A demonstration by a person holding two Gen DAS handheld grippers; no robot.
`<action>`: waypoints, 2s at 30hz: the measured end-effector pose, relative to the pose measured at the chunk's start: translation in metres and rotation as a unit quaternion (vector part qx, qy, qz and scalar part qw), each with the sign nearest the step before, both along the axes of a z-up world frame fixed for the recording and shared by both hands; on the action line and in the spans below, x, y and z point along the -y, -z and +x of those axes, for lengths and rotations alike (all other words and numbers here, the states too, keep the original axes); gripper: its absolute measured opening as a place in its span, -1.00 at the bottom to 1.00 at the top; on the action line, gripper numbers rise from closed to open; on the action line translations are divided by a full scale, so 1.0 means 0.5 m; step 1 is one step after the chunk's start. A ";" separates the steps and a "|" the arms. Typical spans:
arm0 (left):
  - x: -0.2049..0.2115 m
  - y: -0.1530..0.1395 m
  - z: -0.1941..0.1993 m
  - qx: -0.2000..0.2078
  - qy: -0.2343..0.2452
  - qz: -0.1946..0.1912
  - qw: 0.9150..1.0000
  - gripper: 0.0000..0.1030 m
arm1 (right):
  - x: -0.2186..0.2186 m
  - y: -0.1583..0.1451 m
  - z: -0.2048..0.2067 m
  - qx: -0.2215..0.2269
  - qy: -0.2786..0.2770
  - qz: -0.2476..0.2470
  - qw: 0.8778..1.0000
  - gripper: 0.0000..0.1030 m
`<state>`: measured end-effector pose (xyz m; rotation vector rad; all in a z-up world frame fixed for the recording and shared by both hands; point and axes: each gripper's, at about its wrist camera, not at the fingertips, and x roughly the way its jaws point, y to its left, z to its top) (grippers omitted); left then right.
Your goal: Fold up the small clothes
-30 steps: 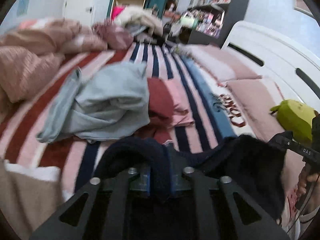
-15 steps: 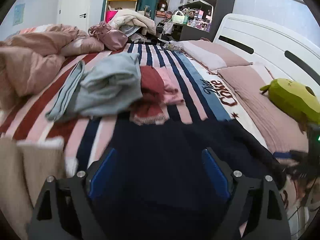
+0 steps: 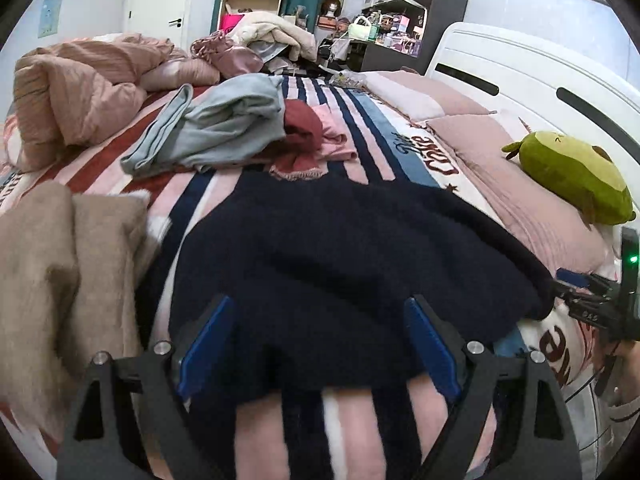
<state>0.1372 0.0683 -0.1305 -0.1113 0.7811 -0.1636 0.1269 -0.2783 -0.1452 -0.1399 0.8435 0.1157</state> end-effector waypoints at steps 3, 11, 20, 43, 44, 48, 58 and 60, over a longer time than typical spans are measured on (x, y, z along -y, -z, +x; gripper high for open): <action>-0.011 0.012 -0.033 -0.011 -0.003 -0.011 1.000 0.75 | -0.030 -0.030 -0.031 0.019 -0.027 0.029 0.999 0.18; -0.032 0.095 -0.091 -0.069 0.029 -0.125 0.989 0.78 | -0.136 -0.051 -0.060 0.022 -0.115 0.104 0.988 0.29; -0.046 0.152 0.004 -0.052 0.000 -0.237 0.970 0.78 | -0.171 0.008 -0.026 -0.009 -0.132 0.119 0.984 0.29; 0.142 -0.064 0.108 0.075 0.065 -0.066 0.993 -0.51 | -0.124 0.015 0.045 -0.016 -0.125 0.255 0.959 -0.42; 0.172 -0.078 0.112 0.080 0.082 -0.047 0.992 -0.51 | -0.099 -0.001 0.037 -0.001 -0.113 0.251 0.961 -0.42; 0.325 -0.100 0.130 0.078 0.163 0.022 0.983 -0.52 | 0.040 -0.058 -0.004 0.046 -0.064 0.269 0.960 -0.40; 0.560 0.034 0.142 -0.018 0.285 0.092 0.954 -0.09 | 0.189 -0.062 -0.073 0.065 0.001 0.263 0.962 -0.26; 0.549 0.021 0.127 -0.021 0.297 0.067 0.952 0.30 | 0.197 -0.063 -0.072 0.062 0.000 0.262 0.963 -0.26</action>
